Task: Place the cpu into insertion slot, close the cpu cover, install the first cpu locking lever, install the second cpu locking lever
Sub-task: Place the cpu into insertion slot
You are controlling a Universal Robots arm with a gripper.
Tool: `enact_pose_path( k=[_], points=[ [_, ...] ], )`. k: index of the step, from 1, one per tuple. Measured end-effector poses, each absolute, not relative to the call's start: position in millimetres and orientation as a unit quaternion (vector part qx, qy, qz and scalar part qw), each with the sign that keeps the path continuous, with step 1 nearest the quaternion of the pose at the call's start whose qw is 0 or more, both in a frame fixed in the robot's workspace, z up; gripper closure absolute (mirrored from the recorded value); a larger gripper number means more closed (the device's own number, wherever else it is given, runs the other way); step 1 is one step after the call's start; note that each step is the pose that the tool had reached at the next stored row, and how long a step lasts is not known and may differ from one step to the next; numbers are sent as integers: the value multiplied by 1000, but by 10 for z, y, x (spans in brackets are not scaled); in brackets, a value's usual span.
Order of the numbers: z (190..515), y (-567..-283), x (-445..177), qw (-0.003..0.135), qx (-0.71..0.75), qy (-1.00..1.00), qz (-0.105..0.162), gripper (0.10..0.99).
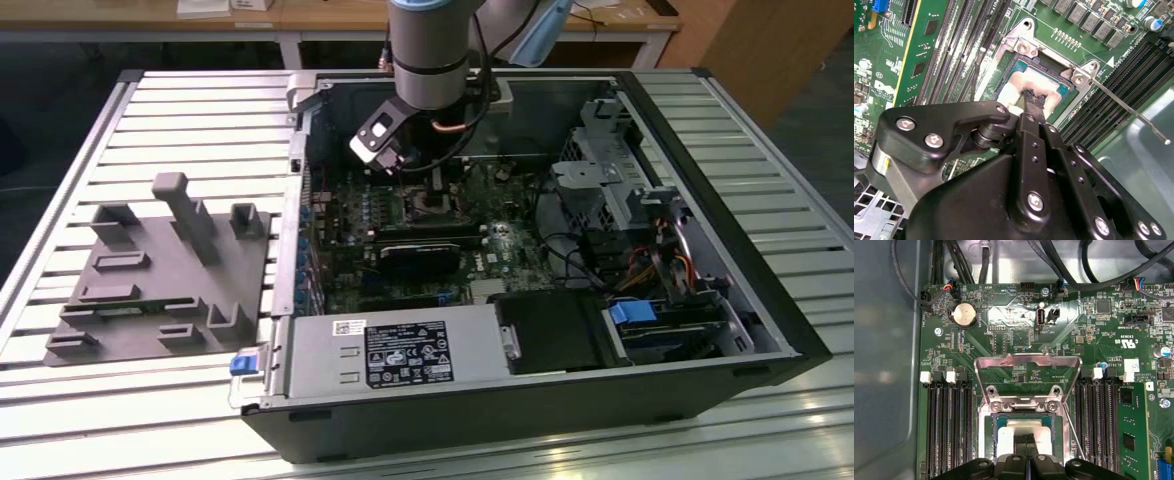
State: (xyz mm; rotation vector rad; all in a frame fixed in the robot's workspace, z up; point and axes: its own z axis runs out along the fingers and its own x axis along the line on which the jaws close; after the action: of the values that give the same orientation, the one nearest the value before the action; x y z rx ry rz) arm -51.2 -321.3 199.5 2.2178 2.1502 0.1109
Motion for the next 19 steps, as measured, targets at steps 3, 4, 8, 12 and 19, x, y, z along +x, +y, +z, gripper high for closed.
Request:
enact_pose_path(
  k=[3,4,8,12,19],
  points=[
    [1994,-3213,-512,25,717,695,36,984],
    [1993,-3213,-512,25,717,695,36,984],
    [1993,-3213,-512,25,717,695,36,984],
    [2009,-3213,-512,25,717,695,36,984],
    [2128,-3213,-512,25,717,695,36,984]
  ],
)
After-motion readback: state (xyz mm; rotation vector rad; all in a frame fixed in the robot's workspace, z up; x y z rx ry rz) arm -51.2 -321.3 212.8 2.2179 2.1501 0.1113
